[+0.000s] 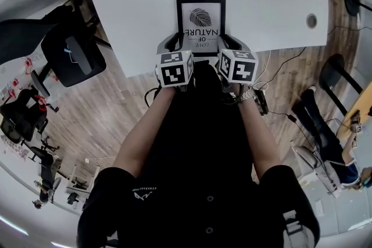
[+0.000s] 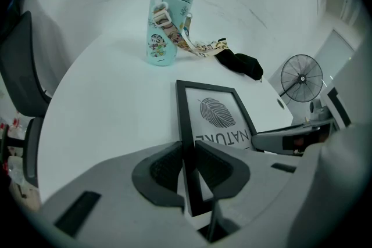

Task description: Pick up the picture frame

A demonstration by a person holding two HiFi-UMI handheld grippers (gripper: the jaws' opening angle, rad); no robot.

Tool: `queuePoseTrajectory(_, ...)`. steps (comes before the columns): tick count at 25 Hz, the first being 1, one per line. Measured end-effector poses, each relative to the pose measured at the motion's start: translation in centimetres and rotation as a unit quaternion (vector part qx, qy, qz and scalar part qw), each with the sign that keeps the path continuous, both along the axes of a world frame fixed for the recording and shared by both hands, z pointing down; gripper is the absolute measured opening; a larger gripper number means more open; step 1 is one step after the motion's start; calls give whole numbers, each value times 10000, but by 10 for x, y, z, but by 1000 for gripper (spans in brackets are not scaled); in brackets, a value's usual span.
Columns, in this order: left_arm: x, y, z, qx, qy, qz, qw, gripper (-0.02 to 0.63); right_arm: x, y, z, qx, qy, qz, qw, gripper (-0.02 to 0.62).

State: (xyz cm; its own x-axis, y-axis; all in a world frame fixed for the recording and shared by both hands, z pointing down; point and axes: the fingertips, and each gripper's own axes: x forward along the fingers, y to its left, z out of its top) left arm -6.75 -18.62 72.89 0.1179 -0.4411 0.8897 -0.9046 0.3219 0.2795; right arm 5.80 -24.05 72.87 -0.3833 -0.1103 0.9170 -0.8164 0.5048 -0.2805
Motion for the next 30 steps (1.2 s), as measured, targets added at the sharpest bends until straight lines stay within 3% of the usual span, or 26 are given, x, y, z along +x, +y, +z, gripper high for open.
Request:
queuePoseTrajectory(18, 27, 46, -20, 126, -194, -150, 9996, 74, 25, 43, -16, -18, -164, -188, 9997, 69)
queuePoseTrajectory(30, 49, 77, -48, 499, -459, -375, 9970, 74, 47, 71, -40, 239, -407, -289, 9985, 69)
